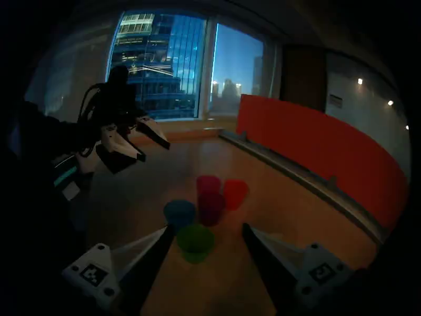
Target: Pour water
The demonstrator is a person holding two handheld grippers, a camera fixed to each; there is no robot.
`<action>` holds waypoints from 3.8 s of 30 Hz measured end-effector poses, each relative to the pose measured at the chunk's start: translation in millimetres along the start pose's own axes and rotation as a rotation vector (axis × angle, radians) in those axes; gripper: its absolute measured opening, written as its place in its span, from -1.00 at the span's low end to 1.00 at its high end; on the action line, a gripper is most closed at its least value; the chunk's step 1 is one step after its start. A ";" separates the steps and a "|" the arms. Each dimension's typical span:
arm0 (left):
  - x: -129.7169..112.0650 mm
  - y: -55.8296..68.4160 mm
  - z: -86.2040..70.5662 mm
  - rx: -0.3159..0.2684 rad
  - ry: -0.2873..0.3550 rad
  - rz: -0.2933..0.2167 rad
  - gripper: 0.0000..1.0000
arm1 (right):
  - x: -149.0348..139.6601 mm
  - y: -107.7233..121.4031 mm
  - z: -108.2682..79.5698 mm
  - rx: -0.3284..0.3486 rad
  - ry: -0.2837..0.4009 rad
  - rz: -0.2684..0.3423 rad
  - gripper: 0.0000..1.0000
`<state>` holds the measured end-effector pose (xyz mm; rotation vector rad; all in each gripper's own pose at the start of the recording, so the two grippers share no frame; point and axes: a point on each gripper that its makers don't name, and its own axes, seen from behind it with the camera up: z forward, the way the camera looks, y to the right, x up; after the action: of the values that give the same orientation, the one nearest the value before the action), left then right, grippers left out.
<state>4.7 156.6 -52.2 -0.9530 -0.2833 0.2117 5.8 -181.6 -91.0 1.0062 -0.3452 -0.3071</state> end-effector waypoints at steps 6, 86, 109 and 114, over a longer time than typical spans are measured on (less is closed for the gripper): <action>-25.2 6.6 9.8 -0.028 -0.041 -0.003 0.73 | -25.2 -5.3 13.0 0.020 -0.044 -0.020 0.99; -145.1 21.1 108.9 -0.189 -0.332 0.004 0.71 | -106.3 -6.4 121.2 0.134 -0.200 -0.012 0.88; -142.0 21.7 109.0 -0.184 -0.320 -0.027 0.68 | -105.2 -11.1 121.1 0.141 -0.203 0.029 0.84; -141.7 22.1 107.5 -0.183 -0.314 -0.034 0.67 | -101.4 -11.8 119.8 0.141 -0.189 0.035 0.83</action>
<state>-165.6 209.1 -32.0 -1.0948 -0.6157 0.3082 -137.0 -238.2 -56.7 1.1113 -0.5618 -0.3508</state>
